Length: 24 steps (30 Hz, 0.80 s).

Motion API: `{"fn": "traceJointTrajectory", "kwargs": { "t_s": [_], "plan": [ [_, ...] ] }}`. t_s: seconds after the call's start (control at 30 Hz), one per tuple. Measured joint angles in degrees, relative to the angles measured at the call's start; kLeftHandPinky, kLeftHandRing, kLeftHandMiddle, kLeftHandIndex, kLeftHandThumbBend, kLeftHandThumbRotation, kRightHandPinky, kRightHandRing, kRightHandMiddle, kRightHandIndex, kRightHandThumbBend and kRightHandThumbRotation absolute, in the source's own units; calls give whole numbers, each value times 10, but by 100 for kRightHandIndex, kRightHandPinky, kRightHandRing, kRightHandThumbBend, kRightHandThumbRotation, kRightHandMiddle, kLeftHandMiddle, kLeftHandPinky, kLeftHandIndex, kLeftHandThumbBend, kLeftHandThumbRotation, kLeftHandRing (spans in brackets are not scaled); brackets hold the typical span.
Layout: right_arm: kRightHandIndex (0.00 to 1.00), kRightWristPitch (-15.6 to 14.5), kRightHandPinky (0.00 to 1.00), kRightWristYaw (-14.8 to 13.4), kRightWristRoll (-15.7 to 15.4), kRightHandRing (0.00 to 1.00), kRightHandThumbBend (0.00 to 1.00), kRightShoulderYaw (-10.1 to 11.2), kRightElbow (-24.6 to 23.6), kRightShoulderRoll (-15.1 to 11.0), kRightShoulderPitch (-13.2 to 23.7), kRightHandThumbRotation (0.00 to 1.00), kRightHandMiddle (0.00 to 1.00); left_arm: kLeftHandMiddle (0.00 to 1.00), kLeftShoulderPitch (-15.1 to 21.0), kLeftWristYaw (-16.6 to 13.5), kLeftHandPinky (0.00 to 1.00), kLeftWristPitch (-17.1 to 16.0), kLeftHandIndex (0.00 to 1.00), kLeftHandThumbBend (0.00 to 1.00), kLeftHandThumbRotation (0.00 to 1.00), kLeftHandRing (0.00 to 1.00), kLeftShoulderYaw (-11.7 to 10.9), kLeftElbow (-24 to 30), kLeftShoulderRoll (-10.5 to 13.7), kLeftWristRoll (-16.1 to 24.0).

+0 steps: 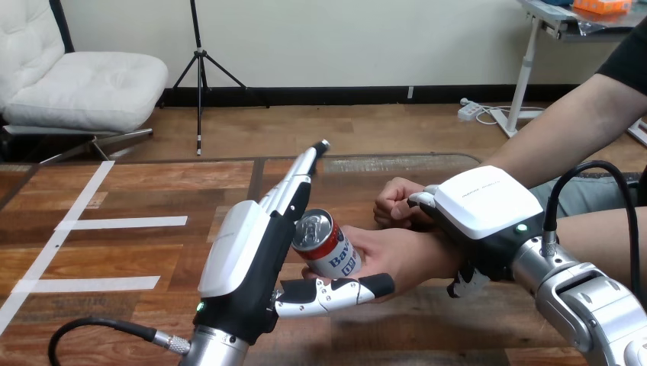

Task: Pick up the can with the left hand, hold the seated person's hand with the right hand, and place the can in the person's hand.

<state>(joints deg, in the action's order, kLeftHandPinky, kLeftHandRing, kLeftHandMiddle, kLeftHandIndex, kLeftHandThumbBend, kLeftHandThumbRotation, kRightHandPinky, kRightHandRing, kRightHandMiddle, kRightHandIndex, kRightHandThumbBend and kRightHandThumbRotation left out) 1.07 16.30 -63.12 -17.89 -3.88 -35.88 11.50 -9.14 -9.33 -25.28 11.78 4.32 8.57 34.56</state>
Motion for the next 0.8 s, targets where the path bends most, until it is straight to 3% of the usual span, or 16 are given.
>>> {"fn": "traceJointTrajectory", "kwargs": {
  "t_s": [0.8],
  "plan": [
    [91, 0, 92, -2, -3, 96, 84, 0, 0, 0, 0, 12, 95, 100, 0, -19, 100, 0, 100, 100, 62, 100, 0, 0, 6, 6]
  ]
}}
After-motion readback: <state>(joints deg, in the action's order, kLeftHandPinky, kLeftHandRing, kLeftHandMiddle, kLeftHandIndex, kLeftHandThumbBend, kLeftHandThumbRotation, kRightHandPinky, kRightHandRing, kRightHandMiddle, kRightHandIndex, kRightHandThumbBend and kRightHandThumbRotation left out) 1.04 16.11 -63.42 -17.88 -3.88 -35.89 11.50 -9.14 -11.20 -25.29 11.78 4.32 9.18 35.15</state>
